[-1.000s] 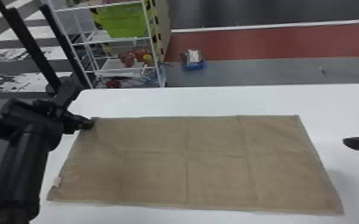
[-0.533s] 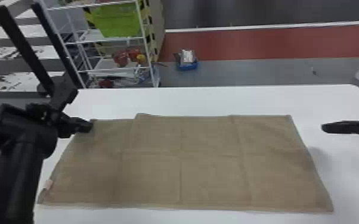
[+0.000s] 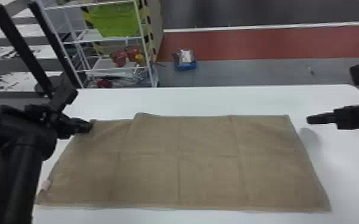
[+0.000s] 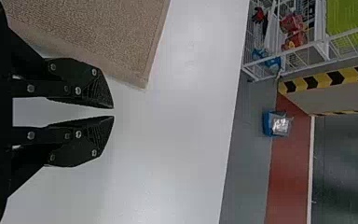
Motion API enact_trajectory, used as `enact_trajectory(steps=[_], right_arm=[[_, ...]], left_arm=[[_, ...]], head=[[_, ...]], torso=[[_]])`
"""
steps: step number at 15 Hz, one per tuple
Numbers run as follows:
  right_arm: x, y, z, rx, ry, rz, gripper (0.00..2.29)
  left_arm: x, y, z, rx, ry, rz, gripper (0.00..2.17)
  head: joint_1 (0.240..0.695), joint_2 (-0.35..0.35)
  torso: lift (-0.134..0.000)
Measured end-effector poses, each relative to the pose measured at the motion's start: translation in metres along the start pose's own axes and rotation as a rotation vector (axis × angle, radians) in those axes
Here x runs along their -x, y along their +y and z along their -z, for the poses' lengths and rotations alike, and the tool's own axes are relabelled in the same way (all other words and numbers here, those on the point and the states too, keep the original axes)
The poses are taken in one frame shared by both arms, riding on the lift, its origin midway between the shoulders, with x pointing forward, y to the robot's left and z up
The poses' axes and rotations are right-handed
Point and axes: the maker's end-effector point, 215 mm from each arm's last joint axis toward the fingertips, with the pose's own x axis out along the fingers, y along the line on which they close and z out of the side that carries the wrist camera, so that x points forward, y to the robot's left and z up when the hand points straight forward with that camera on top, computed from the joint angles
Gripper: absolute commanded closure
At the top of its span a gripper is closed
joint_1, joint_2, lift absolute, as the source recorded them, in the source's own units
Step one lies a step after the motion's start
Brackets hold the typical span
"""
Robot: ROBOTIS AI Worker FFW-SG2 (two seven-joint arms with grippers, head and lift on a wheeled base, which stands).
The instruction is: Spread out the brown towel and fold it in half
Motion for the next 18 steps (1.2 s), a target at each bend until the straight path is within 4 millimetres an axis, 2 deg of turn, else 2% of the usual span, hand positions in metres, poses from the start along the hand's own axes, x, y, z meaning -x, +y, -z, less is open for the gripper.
enact_trajectory(steps=[8,12,18], right_arm=[[-0.017,-0.004,0.002,-0.002,0.039,0.052,0.95],[-0.029,0.007,-0.006,-0.006,0.019,0.032,0.95],[-0.033,0.016,-0.013,-0.014,0.010,0.018,0.95]], left_arm=[[-0.005,-0.013,-0.008,-0.021,-0.004,0.021,0.99],[-0.006,-0.016,-0.010,-0.026,-0.006,0.029,0.99],[-0.006,-0.017,-0.011,-0.031,-0.010,0.032,0.99]], head=[[0.695,0.117],[0.695,0.126],[0.695,0.134]], torso=[[-0.134],[-0.134],[-0.134]])
